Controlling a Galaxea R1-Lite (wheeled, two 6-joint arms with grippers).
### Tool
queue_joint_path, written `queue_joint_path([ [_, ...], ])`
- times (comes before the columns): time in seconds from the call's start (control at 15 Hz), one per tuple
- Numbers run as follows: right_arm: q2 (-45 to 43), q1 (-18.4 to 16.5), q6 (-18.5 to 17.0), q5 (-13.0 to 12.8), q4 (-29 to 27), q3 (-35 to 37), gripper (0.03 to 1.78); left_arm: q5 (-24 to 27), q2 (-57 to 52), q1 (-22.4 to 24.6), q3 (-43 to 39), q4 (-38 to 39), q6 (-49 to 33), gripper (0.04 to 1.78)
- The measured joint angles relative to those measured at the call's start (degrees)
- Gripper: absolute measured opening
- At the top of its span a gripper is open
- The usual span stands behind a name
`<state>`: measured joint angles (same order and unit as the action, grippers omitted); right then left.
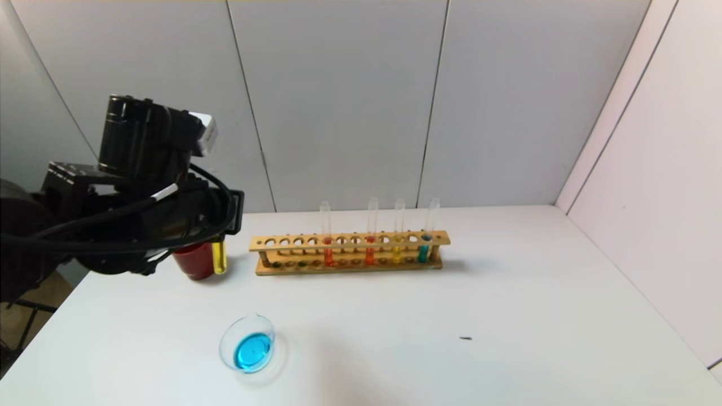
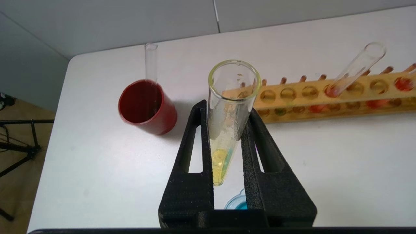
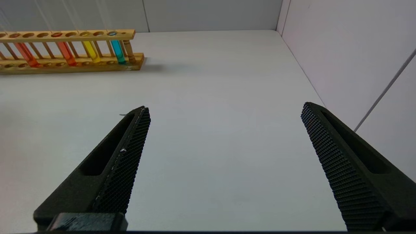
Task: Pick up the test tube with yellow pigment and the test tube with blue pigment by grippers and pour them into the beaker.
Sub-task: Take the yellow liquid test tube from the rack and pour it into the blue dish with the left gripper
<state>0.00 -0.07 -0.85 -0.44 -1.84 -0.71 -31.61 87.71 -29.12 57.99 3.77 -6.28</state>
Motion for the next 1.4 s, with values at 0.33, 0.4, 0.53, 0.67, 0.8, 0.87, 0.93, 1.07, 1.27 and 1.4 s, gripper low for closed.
queue_joint_path([
  [0.33, 0.00, 0.00, -0.02, 0.00, -0.02, 0.00, 1.70, 0.28, -8.34, 1.82, -11.19, 0.04, 2.23, 0.31],
  [0.4, 0.00, 0.02, 0.00, 0.00, 0.00, 0.00, 1.70, 0.48, -9.65, 1.93, -12.96, -0.05, 3.44, 0.31],
  [0.53, 0.00, 0.00, -0.02, 0.00, -0.02, 0.00, 1.70, 0.68, -11.72, 2.04, -15.98, -0.02, 5.46, 0.31],
  [0.67, 0.00, 0.00, -0.02, 0.00, 0.00, 0.00, 1.70, 0.79, -12.69, 2.08, -18.08, -0.07, 7.70, 0.31],
  [0.8, 0.00, 0.00, -0.02, 0.00, 0.00, 0.00, 1.70, 1.29, -13.00, 2.08, -19.93, -0.11, 10.90, 0.31],
  [0.87, 0.00, 0.00, -0.02, 0.00, 0.00, 0.00, 1.70, 1.99, -12.93, 2.08, -20.81, -0.16, 12.80, 0.31],
  [0.93, 0.00, 0.00, -0.02, 0.00, -0.02, 0.00, 1.70, 2.26, -12.65, 2.11, -21.44, -0.18, 14.57, 0.31],
  [1.07, 0.00, 0.00, -0.02, 0.00, 0.00, 0.00, 1.70, 2.29, -11.40, 2.11, -22.36, -0.18, 17.91, 0.31],
  [1.27, 0.00, 0.00, 0.00, -0.02, 0.00, 0.00, 1.70, 2.29, -8.80, 2.11, -22.69, -0.05, 23.64, 0.31],
  [1.4, 0.00, -0.02, -0.02, -0.02, 0.00, 0.00, 1.70, 2.32, -6.79, 2.12, -22.77, -0.07, 26.87, 0.31],
])
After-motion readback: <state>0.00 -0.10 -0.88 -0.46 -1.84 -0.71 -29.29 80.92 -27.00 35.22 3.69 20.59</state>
